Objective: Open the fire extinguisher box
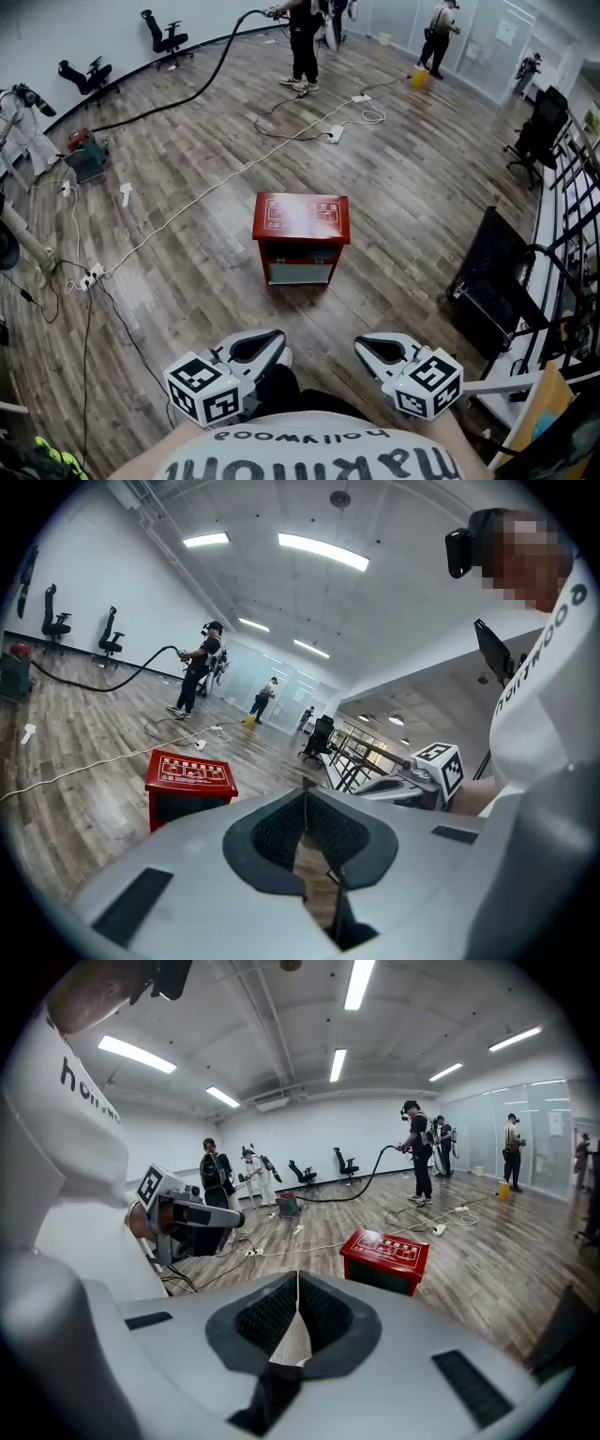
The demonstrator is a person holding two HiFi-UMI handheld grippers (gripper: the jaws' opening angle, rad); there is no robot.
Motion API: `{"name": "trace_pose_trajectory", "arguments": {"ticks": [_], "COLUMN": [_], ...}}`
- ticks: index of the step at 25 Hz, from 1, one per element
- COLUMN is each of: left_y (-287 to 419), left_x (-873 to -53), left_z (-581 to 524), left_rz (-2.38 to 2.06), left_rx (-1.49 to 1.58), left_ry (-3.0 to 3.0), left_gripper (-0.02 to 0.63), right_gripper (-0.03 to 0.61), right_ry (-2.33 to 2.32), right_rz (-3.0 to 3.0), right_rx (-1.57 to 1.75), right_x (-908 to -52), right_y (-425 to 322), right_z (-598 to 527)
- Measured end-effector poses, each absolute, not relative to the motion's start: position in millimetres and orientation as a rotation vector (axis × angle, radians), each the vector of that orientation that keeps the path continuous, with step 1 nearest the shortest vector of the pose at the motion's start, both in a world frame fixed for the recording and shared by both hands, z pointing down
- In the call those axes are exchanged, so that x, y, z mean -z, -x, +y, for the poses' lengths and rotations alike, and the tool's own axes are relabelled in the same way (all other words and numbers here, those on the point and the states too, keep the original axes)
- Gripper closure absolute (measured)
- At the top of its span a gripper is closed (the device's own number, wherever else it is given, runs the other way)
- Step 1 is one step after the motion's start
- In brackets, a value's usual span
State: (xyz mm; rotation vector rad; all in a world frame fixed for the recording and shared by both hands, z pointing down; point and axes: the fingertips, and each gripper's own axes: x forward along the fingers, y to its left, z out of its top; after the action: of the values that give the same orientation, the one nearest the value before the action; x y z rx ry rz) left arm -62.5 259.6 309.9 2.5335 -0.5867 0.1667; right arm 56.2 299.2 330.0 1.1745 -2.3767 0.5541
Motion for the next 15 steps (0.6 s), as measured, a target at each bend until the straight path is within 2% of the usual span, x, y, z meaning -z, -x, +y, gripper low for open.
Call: {"name": "trace_pose_trajectory", "arguments": {"ticks": [15], "left_y": [56], "left_x": [-314], "left_z": [167], "left_rz": [-0.534], "left_rx": [-0.231], "left_ry": [-2.524], "left_gripper": [0.603], "right_gripper": [0.568], "right_ry": [-1.189], "right_rz": [-2.357], "right_rx": [-0.583], "right_x": [-332], "right_y": [-59], "right_z": [206]}}
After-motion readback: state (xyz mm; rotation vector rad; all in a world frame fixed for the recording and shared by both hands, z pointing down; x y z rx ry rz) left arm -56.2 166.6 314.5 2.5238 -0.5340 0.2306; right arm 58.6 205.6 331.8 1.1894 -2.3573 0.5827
